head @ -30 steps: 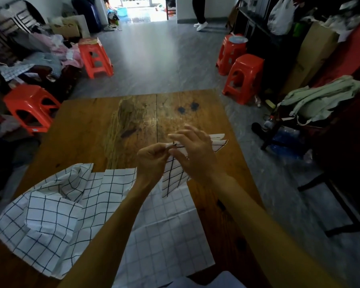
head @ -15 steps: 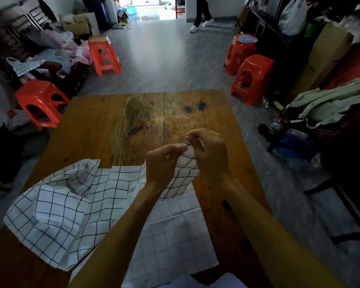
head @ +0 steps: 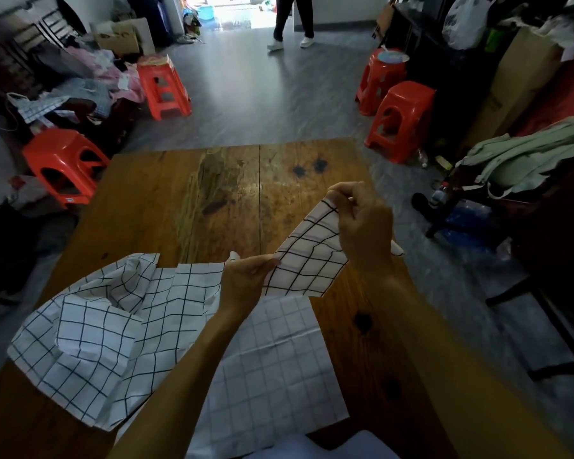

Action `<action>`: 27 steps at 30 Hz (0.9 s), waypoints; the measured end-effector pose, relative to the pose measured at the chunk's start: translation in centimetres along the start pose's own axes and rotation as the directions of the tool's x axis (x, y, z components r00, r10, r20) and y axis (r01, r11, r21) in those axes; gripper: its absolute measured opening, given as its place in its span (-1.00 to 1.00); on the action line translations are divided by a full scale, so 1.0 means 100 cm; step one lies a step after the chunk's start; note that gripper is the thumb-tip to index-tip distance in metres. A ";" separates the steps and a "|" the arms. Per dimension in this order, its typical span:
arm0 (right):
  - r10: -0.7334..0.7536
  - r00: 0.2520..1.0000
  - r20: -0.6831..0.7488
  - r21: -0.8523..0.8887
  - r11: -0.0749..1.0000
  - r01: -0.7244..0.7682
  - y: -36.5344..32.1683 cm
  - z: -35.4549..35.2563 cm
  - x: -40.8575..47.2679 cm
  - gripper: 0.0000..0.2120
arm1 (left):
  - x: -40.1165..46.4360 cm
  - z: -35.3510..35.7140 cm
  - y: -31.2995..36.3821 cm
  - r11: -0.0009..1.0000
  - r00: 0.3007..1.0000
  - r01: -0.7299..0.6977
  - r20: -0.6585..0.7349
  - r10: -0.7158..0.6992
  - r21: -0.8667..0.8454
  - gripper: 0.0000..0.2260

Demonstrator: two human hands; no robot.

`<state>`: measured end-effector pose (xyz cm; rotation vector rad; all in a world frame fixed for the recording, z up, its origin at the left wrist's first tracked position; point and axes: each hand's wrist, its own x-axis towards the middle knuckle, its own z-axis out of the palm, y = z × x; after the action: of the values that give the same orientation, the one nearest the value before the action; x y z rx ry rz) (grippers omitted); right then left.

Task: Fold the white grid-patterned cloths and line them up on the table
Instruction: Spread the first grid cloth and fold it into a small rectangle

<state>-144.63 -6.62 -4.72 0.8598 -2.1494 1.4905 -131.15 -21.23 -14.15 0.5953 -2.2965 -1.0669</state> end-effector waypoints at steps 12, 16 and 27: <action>0.005 0.997 -0.077 -0.092 0.996 -0.012 0.016 -0.010 0.003 -0.84 | -0.005 -0.007 -0.032 0.873 0.944 0.166 0.183 -0.276 0.458 -0.85; -0.079 0.996 0.042 -0.142 0.986 0.084 0.024 -0.013 0.006 -0.86 | 0.007 -0.012 -0.011 0.927 0.993 0.055 0.078 -0.090 0.371 -0.82; -0.081 0.954 0.289 -0.025 0.995 0.092 0.014 -0.002 -0.014 -0.83 | 0.044 0.008 0.070 0.972 0.961 -0.234 0.145 0.235 -0.024 -0.94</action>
<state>-144.60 -5.72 -6.50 1.2055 -2.2999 1.3454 -136.11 -19.23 -7.83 0.2392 -2.4157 -1.0316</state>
